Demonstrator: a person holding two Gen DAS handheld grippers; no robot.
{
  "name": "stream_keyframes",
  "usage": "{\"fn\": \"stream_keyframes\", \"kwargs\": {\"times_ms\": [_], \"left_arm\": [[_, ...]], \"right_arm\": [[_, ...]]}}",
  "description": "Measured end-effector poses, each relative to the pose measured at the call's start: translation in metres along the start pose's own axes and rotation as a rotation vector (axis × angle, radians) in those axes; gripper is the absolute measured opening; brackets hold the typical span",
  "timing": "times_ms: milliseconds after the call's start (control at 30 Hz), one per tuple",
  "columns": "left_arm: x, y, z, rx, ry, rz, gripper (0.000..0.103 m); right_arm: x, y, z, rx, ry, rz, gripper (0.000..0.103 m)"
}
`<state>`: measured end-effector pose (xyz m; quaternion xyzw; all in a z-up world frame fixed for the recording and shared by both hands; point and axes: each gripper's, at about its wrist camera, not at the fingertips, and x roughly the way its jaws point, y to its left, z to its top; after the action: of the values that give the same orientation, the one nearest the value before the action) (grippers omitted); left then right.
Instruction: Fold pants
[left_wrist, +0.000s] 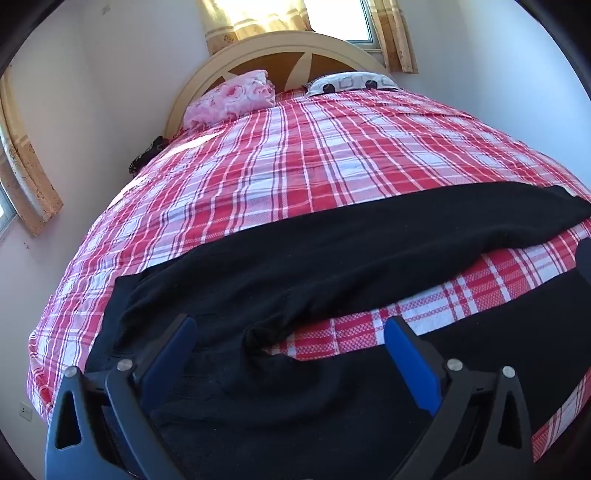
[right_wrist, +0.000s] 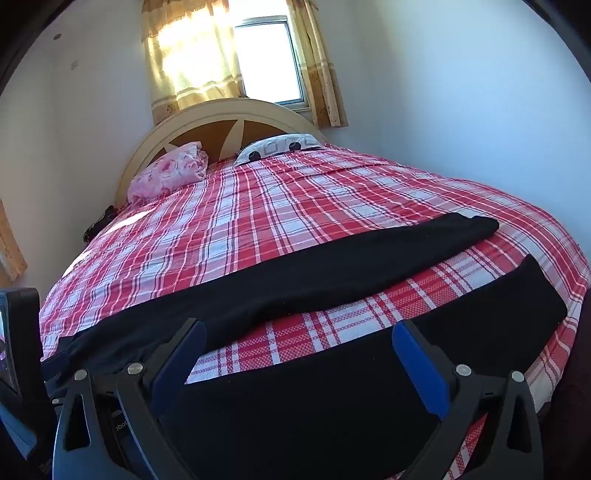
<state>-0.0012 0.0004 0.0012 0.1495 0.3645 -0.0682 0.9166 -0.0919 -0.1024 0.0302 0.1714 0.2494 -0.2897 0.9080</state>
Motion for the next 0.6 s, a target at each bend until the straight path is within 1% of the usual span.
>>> {"fn": "stream_keyframes", "kwargs": {"times_ms": [33,133,167,233,300,467,600], "left_arm": [[0.001,0.002,0.0,0.001,0.016,-0.016,0.103],[0.0,0.003,0.001,-0.006,0.016,-0.024,0.103],[0.0,0.004,0.001,-0.013,0.019,-0.028,0.103],[0.0,0.006,0.002,-0.032,0.034,-0.037,0.103],[0.004,0.014,-0.004,-0.049,0.049,-0.058,0.103],[0.004,0.017,-0.005,-0.061,0.053,-0.047,0.103],[-0.001,0.017,-0.008,-0.053,0.044,-0.035,0.103]], "right_arm": [[0.0,-0.001,0.0,-0.005,0.001,0.0,0.102],[-0.004,-0.006,-0.001,0.0,-0.001,0.009,0.102],[0.002,0.001,-0.002,-0.032,0.027,-0.004,0.102],[0.001,0.007,-0.003,-0.053,0.022,-0.022,0.102],[0.003,0.005,-0.005,-0.043,0.023,-0.013,0.102],[-0.003,0.007,-0.005,-0.041,0.028,0.011,0.102],[-0.003,0.008,-0.007,-0.041,0.029,0.009,0.102]]}}
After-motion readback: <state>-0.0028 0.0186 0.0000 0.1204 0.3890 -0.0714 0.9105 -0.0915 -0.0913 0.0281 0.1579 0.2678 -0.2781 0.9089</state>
